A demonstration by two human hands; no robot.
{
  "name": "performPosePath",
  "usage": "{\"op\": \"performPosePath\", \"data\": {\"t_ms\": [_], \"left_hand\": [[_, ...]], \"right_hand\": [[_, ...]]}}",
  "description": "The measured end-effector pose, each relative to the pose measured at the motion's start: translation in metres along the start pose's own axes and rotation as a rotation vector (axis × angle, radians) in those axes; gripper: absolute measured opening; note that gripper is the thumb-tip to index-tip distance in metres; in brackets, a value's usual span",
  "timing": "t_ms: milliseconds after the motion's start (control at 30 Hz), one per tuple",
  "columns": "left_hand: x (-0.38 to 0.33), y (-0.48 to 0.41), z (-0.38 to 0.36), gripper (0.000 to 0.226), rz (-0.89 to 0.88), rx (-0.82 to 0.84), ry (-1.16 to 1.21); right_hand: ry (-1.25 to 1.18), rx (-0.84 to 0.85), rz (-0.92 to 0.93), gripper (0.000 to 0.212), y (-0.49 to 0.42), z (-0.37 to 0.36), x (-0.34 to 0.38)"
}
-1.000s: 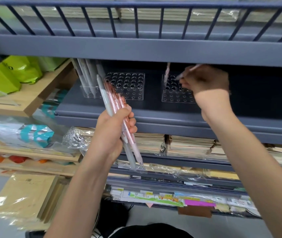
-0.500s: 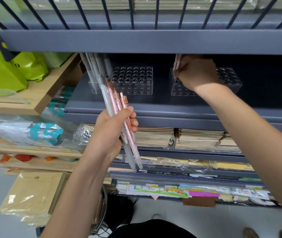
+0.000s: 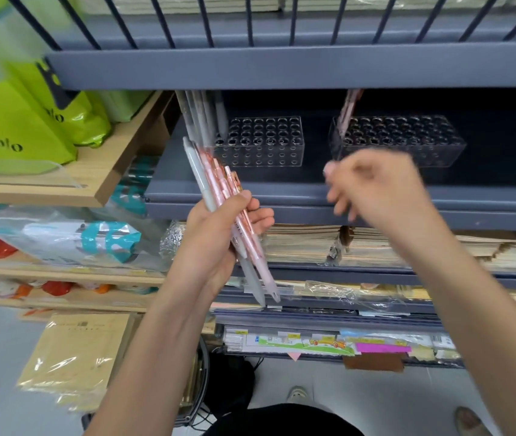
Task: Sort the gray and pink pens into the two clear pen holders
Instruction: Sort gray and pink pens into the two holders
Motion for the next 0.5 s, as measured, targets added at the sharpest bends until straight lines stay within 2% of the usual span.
{"op": "performPosePath", "data": {"t_ms": [67,133,300,500], "left_hand": [[-0.003,0.0,0.002,0.004,-0.021,-0.016,-0.012],[-0.004,-0.001,0.002,0.002,-0.033,-0.026,-0.034],[-0.003,-0.002,-0.002,0.004,-0.055,-0.046,-0.051],[-0.007,-0.012,-0.002,0.003,-0.052,-0.093,-0.028]], "right_hand": [[-0.098,0.235,-0.093,0.025,0.048,-0.039,-0.012],[-0.152,0.371,-0.133,0.02,0.084,-0.069,-0.016],[-0.216,0.282,-0.116,0.009,0.101,-0.085,-0.024],[-0.177,0.385,-0.145,0.007,0.104,-0.064,-0.038]]}}
Point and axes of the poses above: each hand's wrist, its own y-axis away from the middle knuckle, its own z-axis out of the back of the hand, x = y × z, the point moved 10 cm from there along -y, towards the middle knuckle
